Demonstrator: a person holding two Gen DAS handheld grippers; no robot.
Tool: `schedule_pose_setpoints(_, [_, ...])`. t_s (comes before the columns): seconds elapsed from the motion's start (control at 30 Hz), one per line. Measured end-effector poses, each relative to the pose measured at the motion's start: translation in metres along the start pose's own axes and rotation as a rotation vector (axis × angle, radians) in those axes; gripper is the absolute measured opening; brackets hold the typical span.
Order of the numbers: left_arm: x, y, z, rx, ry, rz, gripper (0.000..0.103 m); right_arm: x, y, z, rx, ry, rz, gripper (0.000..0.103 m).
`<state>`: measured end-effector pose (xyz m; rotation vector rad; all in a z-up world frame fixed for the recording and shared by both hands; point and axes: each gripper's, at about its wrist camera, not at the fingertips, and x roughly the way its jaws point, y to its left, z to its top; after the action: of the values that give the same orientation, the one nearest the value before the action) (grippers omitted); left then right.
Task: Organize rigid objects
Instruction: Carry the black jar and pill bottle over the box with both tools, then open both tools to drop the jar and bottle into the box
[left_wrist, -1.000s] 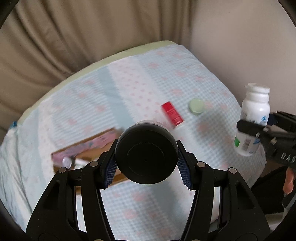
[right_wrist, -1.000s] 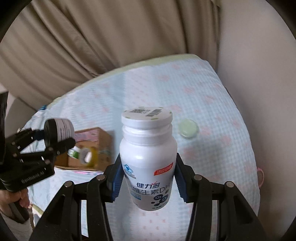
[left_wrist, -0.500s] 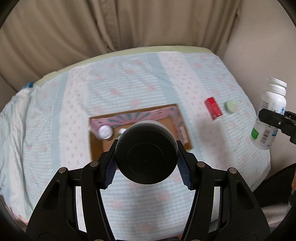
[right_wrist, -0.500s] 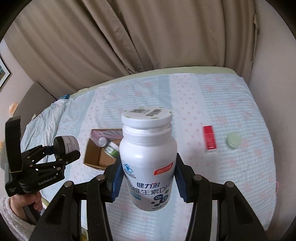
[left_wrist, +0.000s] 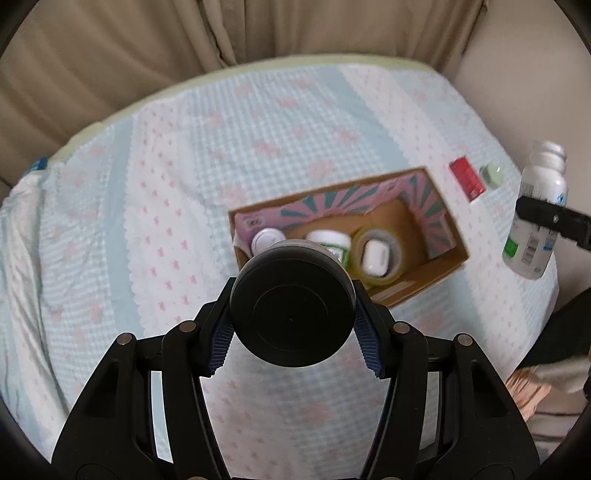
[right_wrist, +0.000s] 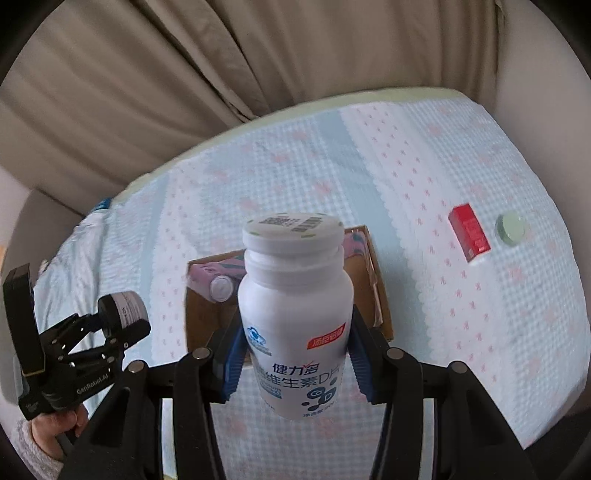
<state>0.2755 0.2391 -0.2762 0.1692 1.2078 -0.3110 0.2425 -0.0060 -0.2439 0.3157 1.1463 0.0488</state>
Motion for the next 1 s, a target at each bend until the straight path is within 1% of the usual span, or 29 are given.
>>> schedule_pose_setpoints(0.2, [0.053, 0.007, 0.003, 0.026, 0.086, -0.029, 0.054, 0.044, 0.001, 0.006, -0.024, 0.045, -0.110, 0.046])
schedule_pose_setpoints(0.43, [0.110, 0.003, 0.006, 0.049, 0.173, -0.040, 0.054, 0.098, -0.008, 0.017, -0.070, 0.115, -0.172, 0.046])
schedule_pose_setpoints(0.53, [0.125, 0.001, 0.005, 0.079, 0.198, -0.017, 0.054, 0.118, -0.013, 0.019, -0.065, 0.151, -0.178, 0.046])
schedule_pose_setpoints(0.7, [0.138, 0.003, 0.004, 0.076, 0.229, -0.015, 0.054, 0.144, -0.018, 0.018, -0.073, 0.207, -0.192, 0.046])
schedule_pose_setpoints(0.73, [0.138, 0.002, 0.005, 0.076, 0.224, -0.025, 0.054, 0.147, -0.019, 0.019, -0.070, 0.213, -0.192, 0.046])
schedule_pose_setpoints(0.77, [0.136, 0.003, 0.005, 0.070, 0.213, -0.053, 0.055, 0.149, -0.020, 0.019, -0.069, 0.218, -0.191, 0.046])
schedule_pose_setpoints(0.8, [0.134, 0.003, 0.005, 0.063, 0.207, -0.084, 0.065, 0.152, -0.021, 0.020, -0.067, 0.222, -0.189, 0.046])
schedule_pose_setpoints(0.83, [0.131, 0.002, 0.006, 0.057, 0.197, -0.091, 0.091, 0.154, -0.021, 0.020, -0.065, 0.226, -0.181, 0.047])
schedule_pose_setpoints(0.87, [0.128, 0.002, 0.007, 0.050, 0.183, -0.085, 0.103, 0.155, -0.022, 0.020, -0.063, 0.225, -0.172, 0.051])
schedule_pose_setpoints(0.9, [0.122, 0.002, 0.008, 0.038, 0.163, -0.086, 0.103, 0.153, -0.022, 0.020, -0.068, 0.201, -0.171, 0.071])
schedule_pose_setpoints(0.97, [0.116, 0.004, 0.008, 0.017, 0.148, -0.104, 0.103, 0.147, -0.022, 0.020, -0.087, 0.169, -0.162, 0.103])
schedule_pose_setpoints(1.0, [0.113, 0.005, 0.007, 0.006, 0.142, -0.102, 0.103, 0.146, -0.022, 0.020, -0.091, 0.168, -0.152, 0.103])
